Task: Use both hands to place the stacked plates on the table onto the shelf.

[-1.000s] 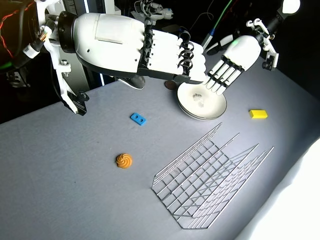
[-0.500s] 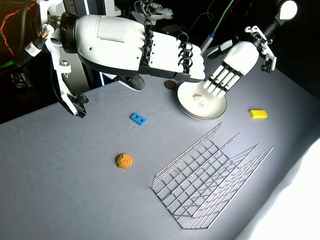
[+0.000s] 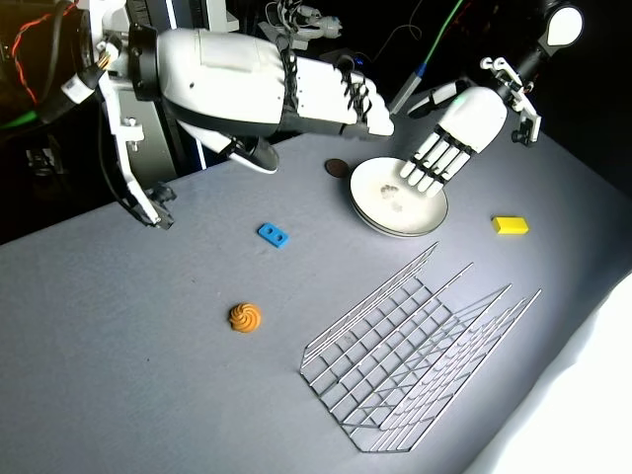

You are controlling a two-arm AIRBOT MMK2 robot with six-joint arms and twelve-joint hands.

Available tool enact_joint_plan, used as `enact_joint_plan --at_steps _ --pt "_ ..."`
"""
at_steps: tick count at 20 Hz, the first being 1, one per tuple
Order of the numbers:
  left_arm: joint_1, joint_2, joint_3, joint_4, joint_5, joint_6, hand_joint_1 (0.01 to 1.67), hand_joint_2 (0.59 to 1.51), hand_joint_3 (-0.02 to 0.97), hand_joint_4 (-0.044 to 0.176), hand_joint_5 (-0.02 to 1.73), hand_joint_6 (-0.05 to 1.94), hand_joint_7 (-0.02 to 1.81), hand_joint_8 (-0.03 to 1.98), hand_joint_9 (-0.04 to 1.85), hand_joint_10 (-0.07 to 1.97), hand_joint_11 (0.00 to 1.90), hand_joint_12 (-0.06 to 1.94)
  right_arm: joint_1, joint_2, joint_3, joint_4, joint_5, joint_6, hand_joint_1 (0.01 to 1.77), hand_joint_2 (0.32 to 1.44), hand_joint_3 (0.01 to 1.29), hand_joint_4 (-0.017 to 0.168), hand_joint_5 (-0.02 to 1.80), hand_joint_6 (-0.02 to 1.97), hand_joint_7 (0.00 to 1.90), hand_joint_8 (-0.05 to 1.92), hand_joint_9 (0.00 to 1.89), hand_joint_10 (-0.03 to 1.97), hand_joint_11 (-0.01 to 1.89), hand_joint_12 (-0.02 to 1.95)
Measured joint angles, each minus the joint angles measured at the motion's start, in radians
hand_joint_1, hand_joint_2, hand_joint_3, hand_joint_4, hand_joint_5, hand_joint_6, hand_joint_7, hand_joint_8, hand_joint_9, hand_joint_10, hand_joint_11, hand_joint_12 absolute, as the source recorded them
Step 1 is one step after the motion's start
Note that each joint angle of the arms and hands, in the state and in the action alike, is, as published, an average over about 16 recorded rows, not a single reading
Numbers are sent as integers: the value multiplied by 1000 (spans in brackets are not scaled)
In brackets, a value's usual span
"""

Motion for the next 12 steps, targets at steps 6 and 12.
enact_joint_plan --at_steps 6,12 --pt "22 -12 5 -10 15 2 24 1053 16 -4 15 -8 6 -12 16 -6 15 -15 4 0 0 -78 6 73 1360 1083 20 3 20 22 12 10 22 8 21 -9" --pt "34 -19 -1 -22 34 5 24 1054 17 -5 8 -3 -3 -12 11 -12 15 -17 8 -2 0 -95 -18 93 1304 1084 20 2 20 22 12 10 21 7 21 -8"
